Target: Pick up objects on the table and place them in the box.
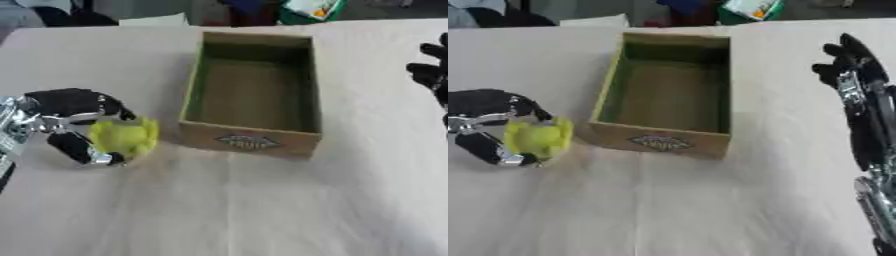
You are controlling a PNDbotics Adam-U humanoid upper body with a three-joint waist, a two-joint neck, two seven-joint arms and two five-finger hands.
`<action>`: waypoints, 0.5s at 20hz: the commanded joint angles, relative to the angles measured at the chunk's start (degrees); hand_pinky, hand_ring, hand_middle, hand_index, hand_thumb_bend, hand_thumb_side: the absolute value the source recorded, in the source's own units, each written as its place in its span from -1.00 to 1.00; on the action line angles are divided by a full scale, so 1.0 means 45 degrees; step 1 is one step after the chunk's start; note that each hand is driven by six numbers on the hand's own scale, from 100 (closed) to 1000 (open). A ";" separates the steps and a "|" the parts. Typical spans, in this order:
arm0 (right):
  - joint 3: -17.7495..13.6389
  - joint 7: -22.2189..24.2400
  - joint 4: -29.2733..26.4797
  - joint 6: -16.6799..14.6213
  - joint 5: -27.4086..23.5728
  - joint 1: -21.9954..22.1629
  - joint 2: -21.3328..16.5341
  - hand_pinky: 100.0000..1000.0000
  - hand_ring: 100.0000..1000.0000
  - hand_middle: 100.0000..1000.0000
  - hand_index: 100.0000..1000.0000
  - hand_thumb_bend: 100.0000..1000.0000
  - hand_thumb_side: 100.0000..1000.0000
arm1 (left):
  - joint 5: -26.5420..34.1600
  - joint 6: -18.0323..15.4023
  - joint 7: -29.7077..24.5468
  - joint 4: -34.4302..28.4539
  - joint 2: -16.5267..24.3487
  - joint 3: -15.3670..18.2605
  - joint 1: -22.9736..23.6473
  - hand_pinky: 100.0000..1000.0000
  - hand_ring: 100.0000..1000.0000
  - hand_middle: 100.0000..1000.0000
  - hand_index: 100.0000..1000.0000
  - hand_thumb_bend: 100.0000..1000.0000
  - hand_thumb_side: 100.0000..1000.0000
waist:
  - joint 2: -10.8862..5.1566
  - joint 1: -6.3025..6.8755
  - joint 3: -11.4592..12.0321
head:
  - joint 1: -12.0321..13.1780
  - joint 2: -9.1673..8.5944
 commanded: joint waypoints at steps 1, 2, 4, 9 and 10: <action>-0.0078 -0.0018 -0.0254 -0.0048 -0.0050 -0.0086 -0.0153 0.75 0.59 0.72 1.00 -1.00 0.66 | -0.0491 -0.1015 -0.0739 0.0010 0.0196 0.0046 -0.0103 0.34 0.69 0.45 0.80 -0.28 0.12 | -0.0188 -0.0005 0.0013 | 0.0060 0.0017; -0.0079 -0.0023 -0.0254 -0.0044 -0.0054 -0.0080 -0.0150 0.75 0.59 0.72 1.00 -1.00 0.66 | -0.0567 -0.1100 -0.0758 0.0030 0.0187 0.0041 -0.0091 0.33 0.68 0.45 0.79 -0.33 0.08 | -0.0185 -0.0004 0.0020 | 0.0061 0.0033; -0.0068 -0.0017 -0.0254 -0.0036 -0.0064 -0.0073 -0.0144 0.75 0.59 0.72 1.00 -1.00 0.66 | -0.0644 -0.1223 -0.0779 0.0034 0.0183 0.0049 -0.0091 0.32 0.67 0.44 0.77 -0.34 0.09 | -0.0180 -0.0005 0.0027 | 0.0059 0.0056; -0.0080 -0.0029 -0.0254 -0.0006 -0.0072 -0.0068 -0.0114 0.75 0.60 0.72 1.00 -1.00 0.66 | -0.0944 -0.1241 -0.0366 -0.0093 0.0151 0.0097 -0.0106 0.26 0.61 0.38 0.56 -0.63 0.09 | -0.0152 -0.0024 -0.0002 | 0.0099 0.0001; -0.0082 -0.0028 -0.0254 -0.0009 -0.0072 -0.0068 -0.0111 0.75 0.60 0.72 1.00 -1.00 0.66 | -0.1033 -0.1211 -0.0217 -0.0124 0.0151 0.0109 -0.0101 0.22 0.58 0.35 0.51 -0.72 0.07 | -0.0147 -0.0026 -0.0007 | 0.0097 0.0000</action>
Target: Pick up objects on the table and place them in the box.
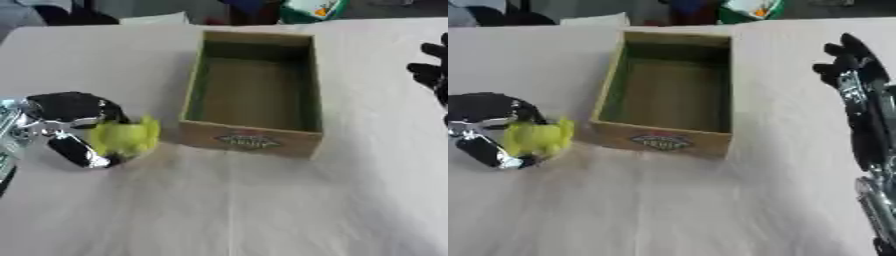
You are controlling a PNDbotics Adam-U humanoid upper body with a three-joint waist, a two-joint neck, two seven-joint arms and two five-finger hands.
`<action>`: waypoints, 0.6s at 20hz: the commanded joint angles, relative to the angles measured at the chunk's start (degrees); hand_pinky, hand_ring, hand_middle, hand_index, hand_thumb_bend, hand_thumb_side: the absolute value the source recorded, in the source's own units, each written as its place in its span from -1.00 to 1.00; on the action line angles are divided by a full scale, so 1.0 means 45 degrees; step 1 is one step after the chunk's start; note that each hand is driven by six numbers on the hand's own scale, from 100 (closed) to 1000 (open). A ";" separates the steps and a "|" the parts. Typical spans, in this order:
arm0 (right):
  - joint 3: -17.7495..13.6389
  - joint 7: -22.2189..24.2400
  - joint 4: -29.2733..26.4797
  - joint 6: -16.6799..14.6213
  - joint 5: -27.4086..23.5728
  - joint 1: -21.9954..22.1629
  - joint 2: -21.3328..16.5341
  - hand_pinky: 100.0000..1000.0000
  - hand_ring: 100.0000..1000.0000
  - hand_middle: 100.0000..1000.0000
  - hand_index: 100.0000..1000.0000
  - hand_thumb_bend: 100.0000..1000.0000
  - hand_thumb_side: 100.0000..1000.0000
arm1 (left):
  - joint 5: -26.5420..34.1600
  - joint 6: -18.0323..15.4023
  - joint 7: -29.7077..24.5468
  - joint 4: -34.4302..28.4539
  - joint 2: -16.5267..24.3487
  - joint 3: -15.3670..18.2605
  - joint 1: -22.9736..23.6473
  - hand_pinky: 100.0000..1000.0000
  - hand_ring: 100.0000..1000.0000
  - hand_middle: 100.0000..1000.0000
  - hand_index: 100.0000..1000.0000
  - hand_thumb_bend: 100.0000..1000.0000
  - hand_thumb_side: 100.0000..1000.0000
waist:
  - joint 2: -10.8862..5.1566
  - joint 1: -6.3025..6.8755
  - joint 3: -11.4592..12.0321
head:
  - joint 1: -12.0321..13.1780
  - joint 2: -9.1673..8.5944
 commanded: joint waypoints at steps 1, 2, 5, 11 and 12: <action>-0.0085 -0.0028 -0.0254 -0.0011 -0.0064 -0.0078 -0.0110 0.75 0.60 0.72 1.00 -1.00 0.66 | -0.0284 -0.0814 -0.0431 -0.0220 0.0171 0.0117 -0.0154 0.21 0.57 0.34 0.50 -0.74 0.07 | -0.0184 -0.0025 -0.0011 | 0.0040 -0.0020; -0.0088 -0.0029 -0.0254 -0.0010 -0.0063 -0.0076 -0.0105 0.75 0.60 0.72 1.00 -1.00 0.66 | -0.0361 -0.0787 -0.0278 -0.0232 0.0163 0.0116 -0.0151 0.17 0.54 0.30 0.44 -0.90 0.03 | -0.0180 -0.0026 -0.0016 | 0.0035 -0.0016; -0.0093 -0.0029 -0.0254 -0.0011 -0.0063 -0.0088 -0.0088 0.75 0.60 0.72 1.00 -1.00 0.66 | -0.0629 -0.0661 0.0245 -0.0328 0.0148 0.0131 -0.0163 0.13 0.50 0.24 0.36 -1.00 -0.02 | -0.0165 -0.0038 -0.0034 | 0.0036 -0.0023; -0.0131 -0.0059 -0.0254 -0.0013 -0.0045 -0.0069 -0.0085 0.75 0.60 0.72 1.00 -1.00 0.66 | -0.0881 -0.0599 0.0899 -0.0362 0.0182 0.0077 -0.0007 0.04 0.41 0.12 0.22 -1.00 -0.24 | -0.0165 -0.0051 0.0009 | 0.0017 -0.0011; -0.0133 -0.0060 -0.0254 -0.0012 -0.0044 -0.0068 -0.0083 0.75 0.60 0.72 1.00 -1.00 0.66 | -0.0839 -0.0604 0.0942 -0.0428 0.0204 0.0078 0.0024 0.03 0.40 0.11 0.20 -1.00 -0.28 | -0.0170 -0.0050 0.0027 | 0.0005 -0.0011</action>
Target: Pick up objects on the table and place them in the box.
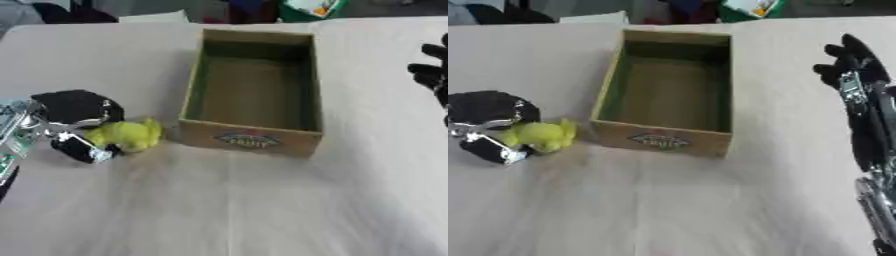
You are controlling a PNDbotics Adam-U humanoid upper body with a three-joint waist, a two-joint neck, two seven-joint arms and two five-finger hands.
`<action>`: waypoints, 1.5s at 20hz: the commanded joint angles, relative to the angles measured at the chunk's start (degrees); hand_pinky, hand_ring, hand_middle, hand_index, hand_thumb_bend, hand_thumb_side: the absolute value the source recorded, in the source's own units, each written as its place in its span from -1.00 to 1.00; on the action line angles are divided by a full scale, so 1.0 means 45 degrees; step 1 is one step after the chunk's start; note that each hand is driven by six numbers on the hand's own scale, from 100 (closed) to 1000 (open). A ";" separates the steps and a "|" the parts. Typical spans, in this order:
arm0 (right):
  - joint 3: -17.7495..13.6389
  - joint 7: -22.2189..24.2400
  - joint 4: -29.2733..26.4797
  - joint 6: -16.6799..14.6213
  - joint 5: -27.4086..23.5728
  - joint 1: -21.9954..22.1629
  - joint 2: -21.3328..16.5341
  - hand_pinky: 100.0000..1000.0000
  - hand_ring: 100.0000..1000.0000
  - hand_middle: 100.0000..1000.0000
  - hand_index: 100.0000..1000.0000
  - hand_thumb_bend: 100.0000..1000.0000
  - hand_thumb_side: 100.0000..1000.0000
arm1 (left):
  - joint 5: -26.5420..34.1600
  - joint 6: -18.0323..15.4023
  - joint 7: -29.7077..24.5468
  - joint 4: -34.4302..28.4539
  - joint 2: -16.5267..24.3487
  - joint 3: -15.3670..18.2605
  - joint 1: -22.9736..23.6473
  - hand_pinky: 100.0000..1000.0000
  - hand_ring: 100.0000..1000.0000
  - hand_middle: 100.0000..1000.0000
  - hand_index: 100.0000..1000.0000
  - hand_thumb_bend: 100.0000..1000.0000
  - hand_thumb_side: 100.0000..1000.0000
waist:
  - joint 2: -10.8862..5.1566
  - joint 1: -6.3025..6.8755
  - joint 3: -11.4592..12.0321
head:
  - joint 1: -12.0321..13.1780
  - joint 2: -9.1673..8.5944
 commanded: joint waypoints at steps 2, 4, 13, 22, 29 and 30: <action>-0.0128 -0.0056 -0.0254 -0.0012 -0.0044 -0.0076 -0.0175 0.75 0.60 0.72 1.00 -1.00 0.66 | 0.0042 -0.0066 0.0131 -0.0369 0.0323 0.0076 -0.0024 0.03 0.40 0.11 0.20 -1.00 -0.28 | -0.0215 -0.0013 0.0059 | -0.0014 -0.0013; -0.0125 -0.0047 -0.0254 -0.0010 -0.0047 -0.0086 -0.0160 0.75 0.60 0.72 1.00 -1.00 0.66 | 0.0155 -0.0034 0.0157 -0.0472 0.0332 0.0108 0.0030 0.00 0.34 0.06 0.14 -1.00 -0.50 | -0.0233 -0.0032 0.0096 | -0.0038 -0.0054; -0.0187 -0.0089 -0.0254 -0.0008 -0.0026 -0.0049 -0.0079 0.75 0.60 0.72 1.00 -1.00 0.66 | 0.1786 0.0470 -0.0132 -0.1503 0.0334 0.0737 0.0231 -0.04 0.28 -0.01 0.09 -1.00 -0.58 | -0.0313 -0.0084 0.0177 | -0.0146 -0.0084; -0.0117 0.0003 -0.0254 -0.0354 -0.0150 -0.0393 0.0110 0.75 0.60 0.72 1.00 -1.00 0.67 | 0.2563 0.1352 -0.0154 -0.2750 0.0245 0.1944 0.0192 -0.05 0.25 -0.04 0.05 -1.00 -0.60 | -0.0403 -0.0087 -0.0134 | 0.0059 0.0119; 0.0020 0.0214 -0.0254 -0.0738 -0.0077 -0.0856 0.0277 0.75 0.61 0.72 1.00 -1.00 0.70 | 0.2063 0.1783 0.0330 -0.3212 0.0050 0.2524 -0.0272 -0.06 0.24 -0.06 0.01 -1.00 -0.62 | -0.0470 -0.0133 -0.0751 | 0.0777 0.0046; 0.0076 0.0276 -0.0254 -0.0815 -0.0109 -0.1018 0.0342 0.75 0.61 0.72 1.00 -1.00 0.70 | 0.1890 0.1864 0.0499 -0.3284 -0.0014 0.2620 -0.0446 -0.06 0.24 -0.06 0.01 -1.00 -0.62 | -0.0433 -0.0146 -0.0961 | 0.0975 -0.0041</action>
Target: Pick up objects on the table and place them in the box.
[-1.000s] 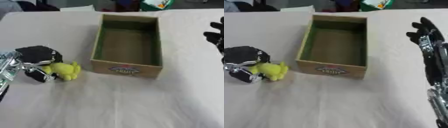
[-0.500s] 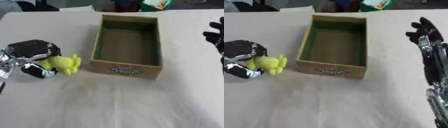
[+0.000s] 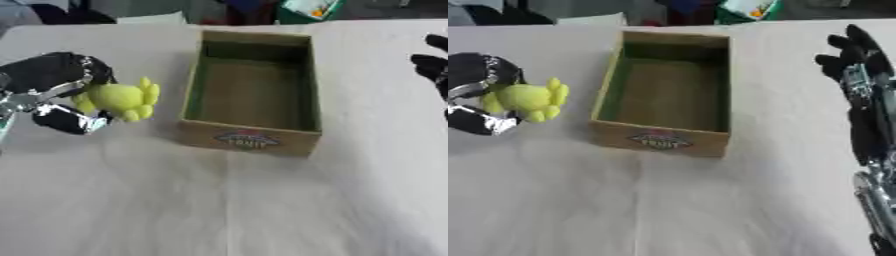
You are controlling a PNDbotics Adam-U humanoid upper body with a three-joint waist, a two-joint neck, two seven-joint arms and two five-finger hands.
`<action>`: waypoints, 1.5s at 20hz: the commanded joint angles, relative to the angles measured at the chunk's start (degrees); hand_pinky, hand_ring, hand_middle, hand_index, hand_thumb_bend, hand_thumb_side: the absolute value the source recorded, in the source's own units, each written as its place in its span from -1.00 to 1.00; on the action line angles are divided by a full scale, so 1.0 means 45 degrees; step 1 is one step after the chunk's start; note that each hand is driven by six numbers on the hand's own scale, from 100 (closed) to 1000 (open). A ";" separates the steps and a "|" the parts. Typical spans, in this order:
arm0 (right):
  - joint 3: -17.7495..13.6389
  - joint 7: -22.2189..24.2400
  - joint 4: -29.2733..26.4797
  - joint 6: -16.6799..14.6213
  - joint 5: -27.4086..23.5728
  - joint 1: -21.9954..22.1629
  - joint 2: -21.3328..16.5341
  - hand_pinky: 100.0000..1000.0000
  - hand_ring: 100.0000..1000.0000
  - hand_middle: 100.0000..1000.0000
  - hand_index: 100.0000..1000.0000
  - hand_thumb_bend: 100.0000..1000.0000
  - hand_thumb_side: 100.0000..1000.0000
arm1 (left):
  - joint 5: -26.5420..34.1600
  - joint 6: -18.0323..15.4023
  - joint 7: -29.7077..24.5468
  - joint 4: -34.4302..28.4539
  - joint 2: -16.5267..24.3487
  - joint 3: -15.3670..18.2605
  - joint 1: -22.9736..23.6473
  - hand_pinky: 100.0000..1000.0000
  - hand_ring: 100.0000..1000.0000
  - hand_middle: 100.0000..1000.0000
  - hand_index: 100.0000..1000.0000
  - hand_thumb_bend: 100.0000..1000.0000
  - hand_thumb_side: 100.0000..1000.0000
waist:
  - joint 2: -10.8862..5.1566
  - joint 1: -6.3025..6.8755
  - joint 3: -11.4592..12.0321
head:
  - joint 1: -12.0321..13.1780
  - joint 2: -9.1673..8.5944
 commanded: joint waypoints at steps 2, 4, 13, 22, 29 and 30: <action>0.0167 0.0247 -0.0254 -0.0332 -0.0107 -0.0670 0.0129 0.75 0.61 0.71 1.00 -1.00 0.71 | -0.0680 0.0362 0.0651 -0.0445 0.0000 0.0564 -0.0744 -0.07 0.24 -0.08 -0.01 -1.00 -0.63 | -0.0133 -0.0051 -0.0572 | 0.0790 -0.0234; 0.0319 0.0415 -0.0254 -0.0439 -0.0191 -0.1146 0.0372 0.74 0.61 0.71 1.00 -1.00 0.71 | -0.1046 0.0548 0.0971 -0.0374 -0.0122 0.0705 -0.1180 -0.07 0.22 -0.10 -0.03 -1.00 -0.63 | -0.0009 -0.0097 -0.1134 | 0.1305 -0.0409; 0.0938 0.1227 -0.0254 -0.0606 -0.0781 -0.2654 0.1075 0.74 0.61 0.71 1.00 -1.00 0.71 | -0.2546 0.0770 0.2493 0.0972 -0.0056 0.0944 -0.2325 -0.09 0.22 -0.13 -0.07 -1.00 -0.63 | 0.0351 0.0025 -0.3020 | 0.3178 -0.0765; 0.1067 0.1528 -0.0254 -0.0723 -0.1090 -0.3198 0.1328 0.74 0.61 0.70 1.00 -1.00 0.71 | -0.3479 -0.0198 0.3528 0.2842 -0.0047 0.0689 -0.3050 -0.15 0.17 -0.15 -0.04 -1.00 -0.64 | 0.0359 0.0233 -0.3769 | 0.3749 -0.0798; 0.1194 0.1666 -0.0254 -0.0721 -0.1346 -0.3516 0.1557 0.74 0.61 0.70 1.00 -1.00 0.71 | -0.2361 -0.0365 0.3395 0.4572 -0.0558 0.0411 -0.3126 -0.25 0.08 -0.20 -0.09 -1.00 -0.37 | 0.0168 0.0342 -0.3961 | 0.3898 -0.0631; 0.1218 0.1700 -0.0254 -0.0709 -0.1383 -0.3573 0.1594 0.74 0.61 0.70 1.00 -1.00 0.70 | -0.2187 -0.0421 0.3231 0.4748 -0.0560 0.0357 -0.3176 -0.25 0.09 -0.20 -0.07 -1.00 -0.37 | 0.0135 0.0388 -0.4023 | 0.3967 -0.0569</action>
